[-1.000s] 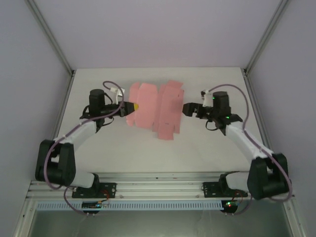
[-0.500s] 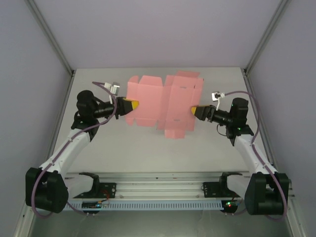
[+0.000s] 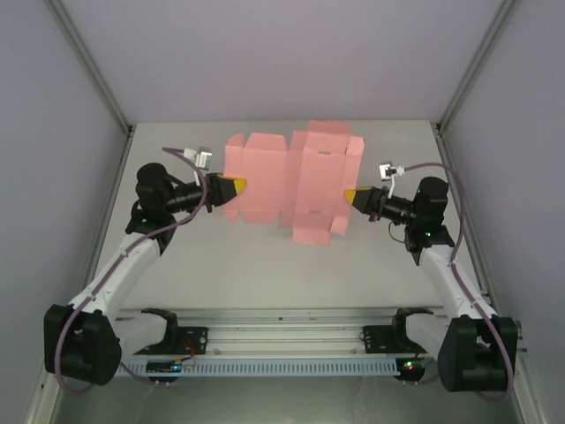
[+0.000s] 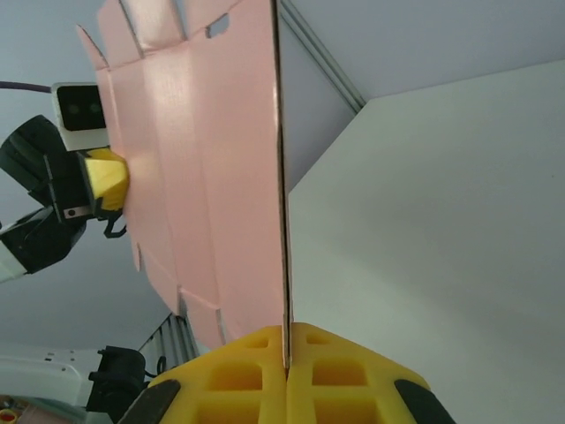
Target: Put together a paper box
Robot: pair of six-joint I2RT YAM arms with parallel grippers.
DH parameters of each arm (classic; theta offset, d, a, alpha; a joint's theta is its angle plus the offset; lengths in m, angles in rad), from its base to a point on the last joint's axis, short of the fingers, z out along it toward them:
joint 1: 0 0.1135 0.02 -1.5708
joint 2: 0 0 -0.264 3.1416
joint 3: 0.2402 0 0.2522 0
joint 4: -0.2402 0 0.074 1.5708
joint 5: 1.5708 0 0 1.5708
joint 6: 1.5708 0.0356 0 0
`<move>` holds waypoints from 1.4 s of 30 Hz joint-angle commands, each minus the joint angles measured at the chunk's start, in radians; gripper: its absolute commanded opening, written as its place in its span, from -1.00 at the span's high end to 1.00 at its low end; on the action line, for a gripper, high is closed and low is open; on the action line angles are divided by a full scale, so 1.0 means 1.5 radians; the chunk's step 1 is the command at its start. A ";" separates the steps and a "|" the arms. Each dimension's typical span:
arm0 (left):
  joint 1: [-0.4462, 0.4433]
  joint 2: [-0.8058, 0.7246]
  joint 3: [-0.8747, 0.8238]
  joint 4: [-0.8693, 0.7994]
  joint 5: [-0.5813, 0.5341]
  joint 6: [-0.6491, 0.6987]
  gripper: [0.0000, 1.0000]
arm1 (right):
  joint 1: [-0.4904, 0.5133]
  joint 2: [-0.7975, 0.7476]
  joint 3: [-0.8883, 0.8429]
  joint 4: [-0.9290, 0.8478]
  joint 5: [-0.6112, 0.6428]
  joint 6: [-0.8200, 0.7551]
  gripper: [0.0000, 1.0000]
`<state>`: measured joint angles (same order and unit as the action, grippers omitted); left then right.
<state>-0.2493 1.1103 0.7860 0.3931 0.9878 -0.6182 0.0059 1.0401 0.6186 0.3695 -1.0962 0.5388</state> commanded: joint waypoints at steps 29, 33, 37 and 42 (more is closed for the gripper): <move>0.000 0.013 0.020 -0.464 -0.509 0.129 -0.99 | 0.406 0.372 0.261 -0.255 0.946 -0.840 1.00; 0.000 0.025 0.025 -0.451 -0.501 0.122 -0.99 | 0.470 0.391 0.211 -0.084 1.012 -0.989 0.99; -0.001 0.044 0.047 -0.446 -0.496 0.117 -0.99 | 0.515 0.411 0.187 0.018 1.059 -1.106 0.95; 0.000 0.079 0.083 -0.419 -0.470 0.118 -0.99 | 0.536 0.408 0.195 -0.021 1.064 -1.127 0.91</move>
<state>-0.2493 1.2079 0.8467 -0.2832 0.2432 -0.4377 0.8040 1.6554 0.9035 0.2893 0.4458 -1.0660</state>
